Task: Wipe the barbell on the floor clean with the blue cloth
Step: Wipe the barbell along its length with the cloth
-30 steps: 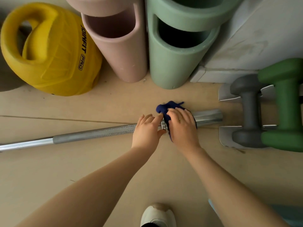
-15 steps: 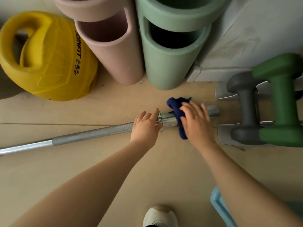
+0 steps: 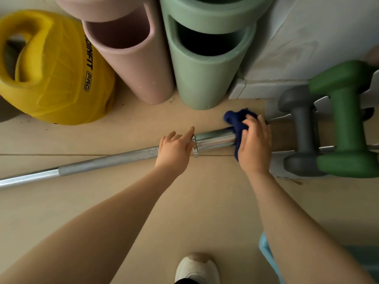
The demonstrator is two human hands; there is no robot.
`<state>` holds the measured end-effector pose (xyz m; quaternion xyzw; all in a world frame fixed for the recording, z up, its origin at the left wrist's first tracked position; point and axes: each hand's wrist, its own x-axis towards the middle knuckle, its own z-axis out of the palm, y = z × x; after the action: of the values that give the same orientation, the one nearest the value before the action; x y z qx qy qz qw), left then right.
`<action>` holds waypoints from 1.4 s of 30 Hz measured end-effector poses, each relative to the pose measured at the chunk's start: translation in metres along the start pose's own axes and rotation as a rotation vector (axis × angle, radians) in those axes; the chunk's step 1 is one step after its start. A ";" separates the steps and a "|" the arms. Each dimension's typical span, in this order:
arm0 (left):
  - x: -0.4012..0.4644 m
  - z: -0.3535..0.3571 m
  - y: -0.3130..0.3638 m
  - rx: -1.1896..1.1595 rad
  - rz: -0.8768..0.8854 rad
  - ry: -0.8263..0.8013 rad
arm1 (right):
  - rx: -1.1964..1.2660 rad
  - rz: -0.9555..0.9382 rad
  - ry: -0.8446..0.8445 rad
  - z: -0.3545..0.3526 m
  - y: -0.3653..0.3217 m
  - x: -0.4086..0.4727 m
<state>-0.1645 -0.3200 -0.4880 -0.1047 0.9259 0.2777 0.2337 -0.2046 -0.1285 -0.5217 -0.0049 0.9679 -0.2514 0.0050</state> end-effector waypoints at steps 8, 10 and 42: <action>0.006 -0.005 0.000 0.203 0.075 -0.054 | 0.255 0.413 0.199 0.031 -0.049 -0.028; 0.004 -0.004 0.000 0.158 0.074 -0.029 | 0.214 0.321 0.138 0.032 -0.038 -0.031; 0.014 -0.007 -0.008 0.075 0.080 -0.066 | 0.791 0.911 -0.046 0.018 -0.093 -0.042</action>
<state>-0.1763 -0.3316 -0.4937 -0.0497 0.9308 0.2553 0.2568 -0.1615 -0.2179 -0.4923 0.4071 0.7052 -0.5648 0.1345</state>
